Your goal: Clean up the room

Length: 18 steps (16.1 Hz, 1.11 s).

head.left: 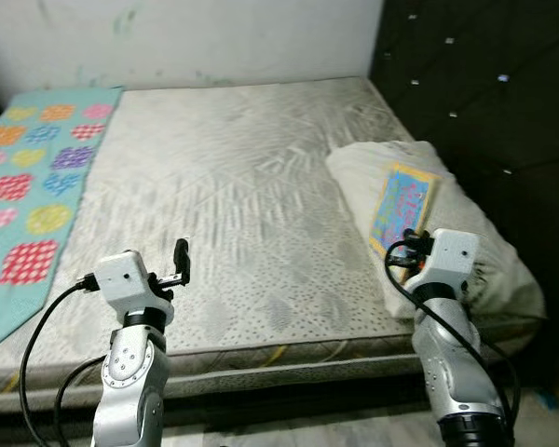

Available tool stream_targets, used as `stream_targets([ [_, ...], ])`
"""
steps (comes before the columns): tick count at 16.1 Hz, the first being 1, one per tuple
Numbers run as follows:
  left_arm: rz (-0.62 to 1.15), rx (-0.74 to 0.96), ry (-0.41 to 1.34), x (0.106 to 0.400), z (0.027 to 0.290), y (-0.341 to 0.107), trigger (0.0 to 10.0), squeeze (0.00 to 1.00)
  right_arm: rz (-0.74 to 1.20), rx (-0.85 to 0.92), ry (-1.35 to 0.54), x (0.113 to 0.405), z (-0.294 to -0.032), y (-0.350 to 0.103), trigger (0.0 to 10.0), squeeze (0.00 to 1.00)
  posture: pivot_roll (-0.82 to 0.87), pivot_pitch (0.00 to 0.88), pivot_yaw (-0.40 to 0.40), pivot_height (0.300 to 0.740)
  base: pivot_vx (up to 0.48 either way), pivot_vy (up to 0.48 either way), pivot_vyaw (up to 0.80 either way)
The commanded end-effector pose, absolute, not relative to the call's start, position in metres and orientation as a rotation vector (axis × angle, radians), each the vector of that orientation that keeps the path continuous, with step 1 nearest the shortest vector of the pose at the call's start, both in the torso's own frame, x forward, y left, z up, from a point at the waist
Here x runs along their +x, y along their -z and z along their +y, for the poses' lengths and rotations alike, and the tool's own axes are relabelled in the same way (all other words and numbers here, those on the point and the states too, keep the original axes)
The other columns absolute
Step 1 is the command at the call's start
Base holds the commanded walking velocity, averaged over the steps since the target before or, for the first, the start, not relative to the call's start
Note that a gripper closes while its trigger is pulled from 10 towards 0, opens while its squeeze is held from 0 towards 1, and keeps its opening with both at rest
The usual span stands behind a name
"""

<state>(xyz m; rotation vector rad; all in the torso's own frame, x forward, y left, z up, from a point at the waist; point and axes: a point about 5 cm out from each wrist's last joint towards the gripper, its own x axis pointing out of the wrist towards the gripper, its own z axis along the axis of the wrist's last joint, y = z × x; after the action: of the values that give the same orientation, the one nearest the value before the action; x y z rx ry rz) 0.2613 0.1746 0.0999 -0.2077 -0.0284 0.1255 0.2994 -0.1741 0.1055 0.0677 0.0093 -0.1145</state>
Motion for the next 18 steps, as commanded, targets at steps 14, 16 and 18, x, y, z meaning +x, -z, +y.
stream_targets([
  [14, 0.008, -0.289, -0.158, 0.2629, 0.1755, -0.0961, 10.0, 0.0, -0.046, 0.086, 0.112, 0.3037, -0.1743, -0.1175, 10.0, 0.0, 0.01, 0.0, 0.021, 0.74, 0.0, 0.0, 0.0],
  [16, 0.001, -0.271, -0.141, 0.2628, 0.1741, -0.097, 10.0, 0.0, -0.044, 0.085, 0.112, 0.3035, -0.1743, -0.1172, 10.0, 0.0, 0.01, 0.0, 0.021, 0.74, 0.0, 0.367, 0.0],
  [18, 0.003, -0.272, -0.139, 0.2628, 0.1738, -0.0972, 10.0, 0.0, -0.044, 0.084, 0.112, 0.3034, -0.1744, -0.1172, 10.0, 0.0, 0.01, 0.0, 0.021, 0.74, 0.0, 0.433, 0.0],
])
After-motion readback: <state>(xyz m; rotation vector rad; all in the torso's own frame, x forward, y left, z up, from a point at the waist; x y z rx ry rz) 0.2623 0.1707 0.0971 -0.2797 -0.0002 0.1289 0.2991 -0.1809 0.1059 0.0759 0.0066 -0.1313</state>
